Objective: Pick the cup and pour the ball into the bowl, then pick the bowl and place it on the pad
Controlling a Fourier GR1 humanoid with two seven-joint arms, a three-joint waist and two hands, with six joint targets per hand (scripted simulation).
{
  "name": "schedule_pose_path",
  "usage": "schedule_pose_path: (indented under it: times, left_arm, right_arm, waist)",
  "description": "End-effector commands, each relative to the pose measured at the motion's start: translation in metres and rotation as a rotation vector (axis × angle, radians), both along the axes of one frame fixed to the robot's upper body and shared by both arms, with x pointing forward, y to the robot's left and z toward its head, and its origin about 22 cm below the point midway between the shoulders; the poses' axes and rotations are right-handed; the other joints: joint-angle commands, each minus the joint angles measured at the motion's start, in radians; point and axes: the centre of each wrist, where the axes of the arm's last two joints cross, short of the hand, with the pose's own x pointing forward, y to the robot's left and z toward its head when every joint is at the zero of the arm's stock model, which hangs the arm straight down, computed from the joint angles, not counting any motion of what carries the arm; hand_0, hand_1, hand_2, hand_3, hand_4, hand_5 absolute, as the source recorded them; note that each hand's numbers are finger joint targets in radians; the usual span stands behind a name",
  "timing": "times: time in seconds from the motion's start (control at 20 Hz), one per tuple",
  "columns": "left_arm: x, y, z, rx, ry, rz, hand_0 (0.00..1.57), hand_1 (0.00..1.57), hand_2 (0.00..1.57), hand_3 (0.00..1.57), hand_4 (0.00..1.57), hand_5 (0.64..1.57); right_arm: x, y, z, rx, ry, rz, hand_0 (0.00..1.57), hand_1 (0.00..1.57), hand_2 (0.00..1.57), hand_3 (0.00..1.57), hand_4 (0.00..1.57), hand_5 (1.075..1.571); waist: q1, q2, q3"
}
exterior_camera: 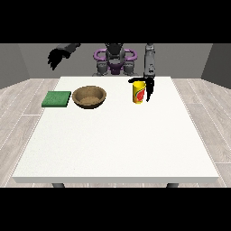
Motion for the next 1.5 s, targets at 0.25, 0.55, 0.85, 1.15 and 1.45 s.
schedule_pose_path:
  times: [0.25, 0.55, 0.85, 1.15, 1.45]
  left_arm:
    - [-0.012, 0.011, -0.039, 0.190, -0.050, 0.140, 1.23, 1.23, 1.57, 1.57, 1.34, 1.481]
    - [0.004, 0.000, -0.028, 0.228, 0.000, 0.171, 1.29, 1.29, 1.57, 1.57, 1.39, 1.447]
    - [0.026, -0.043, 0.001, 0.452, 0.072, 0.146, 1.29, 1.29, 1.57, 1.57, 1.41, 1.446]
    - [0.038, -0.052, 0.007, 0.972, -0.012, 0.171, 1.36, 1.36, 1.57, 1.57, 1.45, 1.533]
    - [0.050, -0.129, 0.027, 1.120, 0.025, 0.140, 1.37, 1.37, 1.57, 1.57, 1.45, 1.531]
  right_arm:
    - [0.001, -0.008, 0.050, -0.012, -0.092, 0.093, 0.00, 0.00, 0.00, 0.14, 0.65, 1.569]
    - [0.001, -0.065, 0.033, 0.004, -0.063, 0.031, 0.00, 0.00, 0.00, 0.15, 0.63, 1.565]
    - [-0.001, -0.084, 0.004, 0.007, 0.158, -0.023, 0.00, 0.00, 0.00, 0.33, 0.64, 1.565]
    - [0.010, -0.077, -0.002, 0.040, 0.187, -0.020, 0.00, 0.00, 0.00, 0.17, 0.64, 1.562]
    - [-0.006, -0.110, -0.034, 0.061, 0.223, -0.044, 0.00, 0.00, 0.00, 0.00, 0.68, 1.559]
  waist:
    - [-0.115, 0.095, -0.0014]
    - [-0.076, 0.028, 0.0007]
    - [-0.026, -0.176, 0.0033]
    - [-0.044, -0.194, 0.0090]
    - [0.004, -0.224, 0.0030]
